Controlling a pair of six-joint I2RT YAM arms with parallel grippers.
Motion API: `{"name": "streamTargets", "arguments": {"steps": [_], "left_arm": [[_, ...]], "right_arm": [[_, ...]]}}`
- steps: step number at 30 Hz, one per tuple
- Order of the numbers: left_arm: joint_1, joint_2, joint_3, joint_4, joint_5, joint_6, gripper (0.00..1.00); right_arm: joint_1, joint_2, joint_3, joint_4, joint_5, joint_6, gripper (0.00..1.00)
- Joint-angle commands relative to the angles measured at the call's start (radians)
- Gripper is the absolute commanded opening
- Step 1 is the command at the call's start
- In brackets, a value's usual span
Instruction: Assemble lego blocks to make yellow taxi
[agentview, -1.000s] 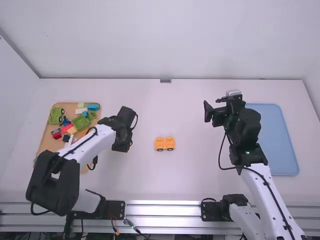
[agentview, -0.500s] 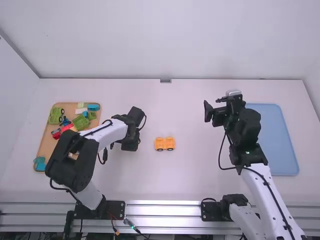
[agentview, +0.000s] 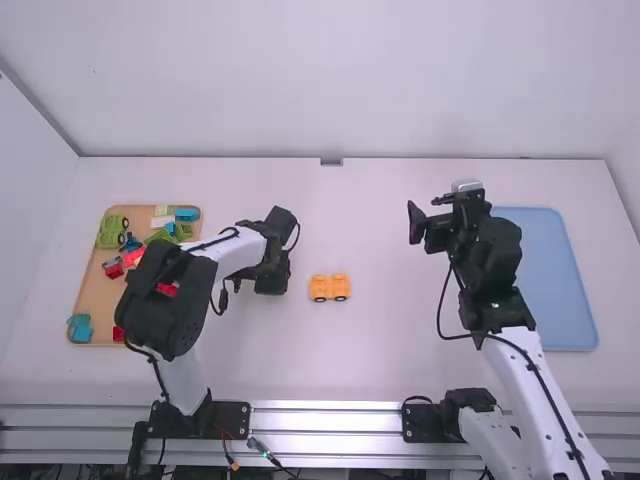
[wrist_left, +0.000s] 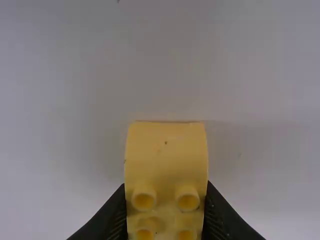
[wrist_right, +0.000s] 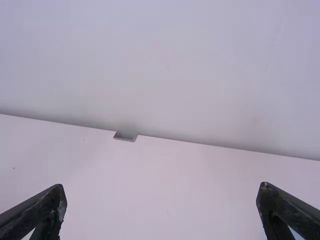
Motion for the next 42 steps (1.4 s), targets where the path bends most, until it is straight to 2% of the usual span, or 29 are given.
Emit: {"name": "streamTargets", "arguments": {"steps": [1,3,4,7,9,11,14,17,23,25,29,31,32,34,36,37,38,41,42], "left_arm": [[-0.003,0.008,0.000,-0.013,0.022,-0.002,0.02],[-0.003,0.008,0.000,-0.018,0.021,-0.003,0.05],[-0.003,0.008,0.000,-0.022,0.021,-0.003,0.17],[-0.003,0.008,0.000,-0.026,0.021,-0.002,0.29],[-0.003,0.008,-0.001,-0.026,0.021,-0.002,0.42],[-0.003,0.008,-0.001,-0.026,0.033,-0.002,0.64],[-0.003,0.008,0.000,-0.021,0.054,0.019,0.76],[-0.003,0.008,0.000,0.003,0.066,0.076,0.79],[-0.002,0.008,0.019,-0.020,0.066,0.108,0.76],[-0.002,0.006,0.044,-0.066,0.073,0.113,0.80],[-0.002,0.005,0.121,-0.145,0.072,0.230,0.75],[-0.002,0.004,0.159,-0.187,0.063,0.262,0.77],[-0.002,0.004,0.201,-0.232,0.052,0.303,0.84],[-0.002,0.005,0.245,-0.269,0.034,0.370,0.89],[-0.002,0.005,0.324,-0.315,-0.008,0.555,0.98],[-0.002,0.005,0.334,-0.319,-0.014,0.586,0.99],[-0.002,0.005,0.379,-0.326,-0.037,0.750,0.99],[-0.002,0.004,0.435,-0.341,-0.044,0.996,0.99],[-0.002,0.005,0.462,-0.344,-0.042,1.137,0.99]], "right_arm": [[0.001,0.003,0.018,0.002,-0.001,0.002,0.99],[0.001,0.003,0.018,0.002,0.000,0.002,0.99],[0.001,0.003,0.018,0.000,-0.001,0.002,0.99],[0.001,0.003,0.018,-0.002,0.000,0.002,0.99],[0.001,0.003,0.018,-0.002,-0.001,0.002,0.99],[0.001,0.003,0.018,-0.002,-0.001,0.002,0.99],[0.001,0.003,0.018,-0.002,-0.001,0.002,0.99],[0.001,0.003,0.018,-0.002,-0.001,0.002,0.99],[0.001,0.003,0.018,-0.002,-0.001,0.002,0.99],[0.001,0.003,0.018,-0.002,0.000,0.002,0.99],[0.001,0.003,0.018,-0.002,0.000,0.002,0.99],[0.001,0.003,0.018,-0.002,0.000,0.002,0.99],[0.001,0.003,0.018,-0.002,0.000,0.000,0.99],[0.001,0.003,0.018,-0.002,-0.001,-0.006,0.99],[0.001,0.003,0.018,-0.002,-0.001,-0.005,0.99],[0.001,0.003,0.018,-0.002,-0.001,-0.005,0.99],[0.001,0.003,0.018,-0.002,0.000,-0.005,0.99],[0.001,0.003,0.018,-0.002,-0.001,-0.005,0.99],[0.001,0.003,0.018,-0.002,-0.001,-0.005,0.99]]}}
